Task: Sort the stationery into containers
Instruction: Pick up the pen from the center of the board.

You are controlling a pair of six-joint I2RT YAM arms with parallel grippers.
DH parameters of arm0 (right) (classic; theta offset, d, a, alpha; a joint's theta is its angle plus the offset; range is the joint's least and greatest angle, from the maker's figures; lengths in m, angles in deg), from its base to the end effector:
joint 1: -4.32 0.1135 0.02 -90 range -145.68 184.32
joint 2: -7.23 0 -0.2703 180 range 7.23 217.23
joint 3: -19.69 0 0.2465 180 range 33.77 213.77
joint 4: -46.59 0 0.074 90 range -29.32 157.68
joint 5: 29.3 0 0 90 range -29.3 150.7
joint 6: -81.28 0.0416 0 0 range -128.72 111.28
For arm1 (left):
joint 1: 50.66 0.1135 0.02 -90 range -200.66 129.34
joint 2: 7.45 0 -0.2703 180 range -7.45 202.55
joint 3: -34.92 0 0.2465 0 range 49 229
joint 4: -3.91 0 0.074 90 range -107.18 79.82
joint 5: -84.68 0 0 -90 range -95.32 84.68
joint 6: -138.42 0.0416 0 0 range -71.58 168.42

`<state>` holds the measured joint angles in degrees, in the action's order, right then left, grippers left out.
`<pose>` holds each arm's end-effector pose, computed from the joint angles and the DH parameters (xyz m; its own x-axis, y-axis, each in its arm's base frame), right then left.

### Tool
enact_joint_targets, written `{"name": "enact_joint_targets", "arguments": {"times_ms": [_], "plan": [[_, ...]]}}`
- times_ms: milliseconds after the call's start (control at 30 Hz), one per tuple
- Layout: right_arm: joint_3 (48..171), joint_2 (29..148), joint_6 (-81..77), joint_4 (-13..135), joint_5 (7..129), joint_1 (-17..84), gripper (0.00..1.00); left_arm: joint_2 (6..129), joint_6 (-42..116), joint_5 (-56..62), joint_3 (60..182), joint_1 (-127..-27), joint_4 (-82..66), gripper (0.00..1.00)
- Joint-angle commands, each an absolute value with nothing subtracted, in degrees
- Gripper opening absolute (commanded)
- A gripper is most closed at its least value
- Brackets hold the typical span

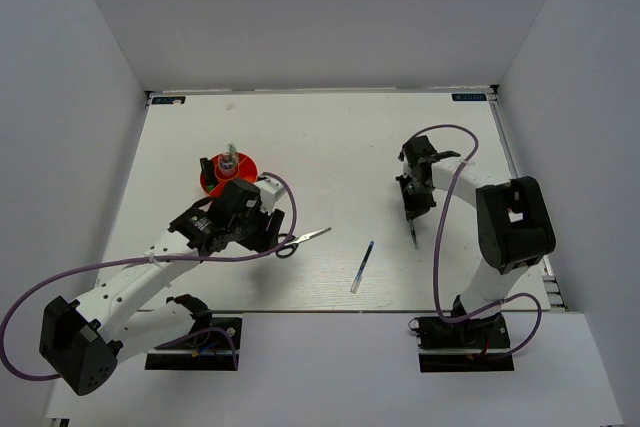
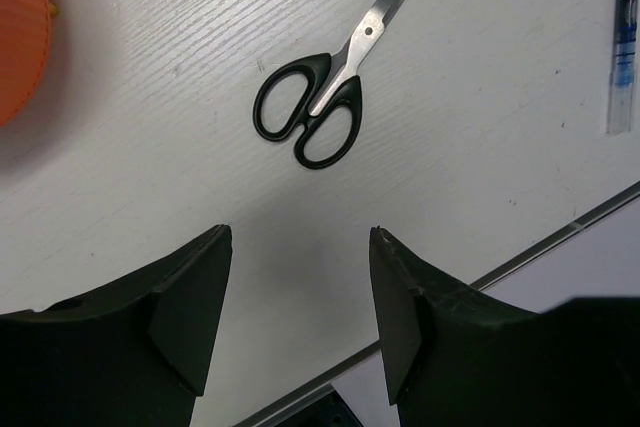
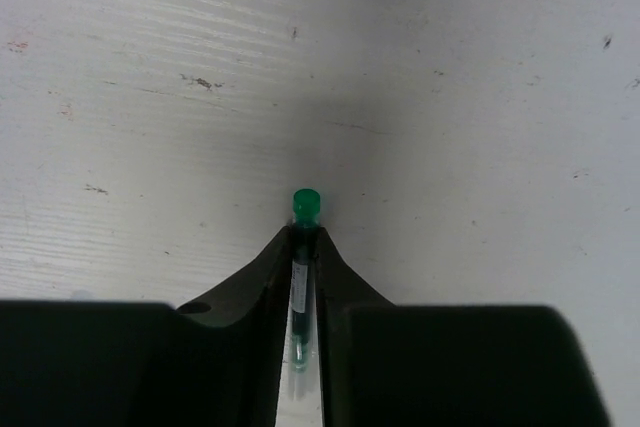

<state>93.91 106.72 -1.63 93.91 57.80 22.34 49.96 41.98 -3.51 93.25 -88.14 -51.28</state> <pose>0.3069 0.0976 0.1646 -0.9368 -0.1751 -0.3029 -0.1803 0.9835 -0.0110 0.1487 -0.1157 0.2514 -0.7100 0.4031 -0.5774 0.5466 0.8324 -0.0910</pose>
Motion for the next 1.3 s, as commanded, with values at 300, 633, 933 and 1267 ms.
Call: {"name": "enact_joint_targets", "arguments": {"times_ms": [300,633,933,1267], "plan": [[95.03,110.07,-1.77,96.09,64.99,22.78,0.02,44.85,42.79,-6.27,91.10,-88.28,-48.32,0.68],[104.87,104.62,-8.63,96.71,80.37,23.92,0.00,33.08,43.85,-9.44,86.62,-87.49,-41.57,0.68],[131.56,112.94,-11.36,98.82,92.07,29.45,0.00,19.45,42.44,-17.96,80.29,-81.08,-33.92,0.68],[151.20,125.44,-13.81,81.48,95.24,41.41,0.00,13.39,40.42,-30.10,76.95,-76.41,-31.01,0.67]]}}
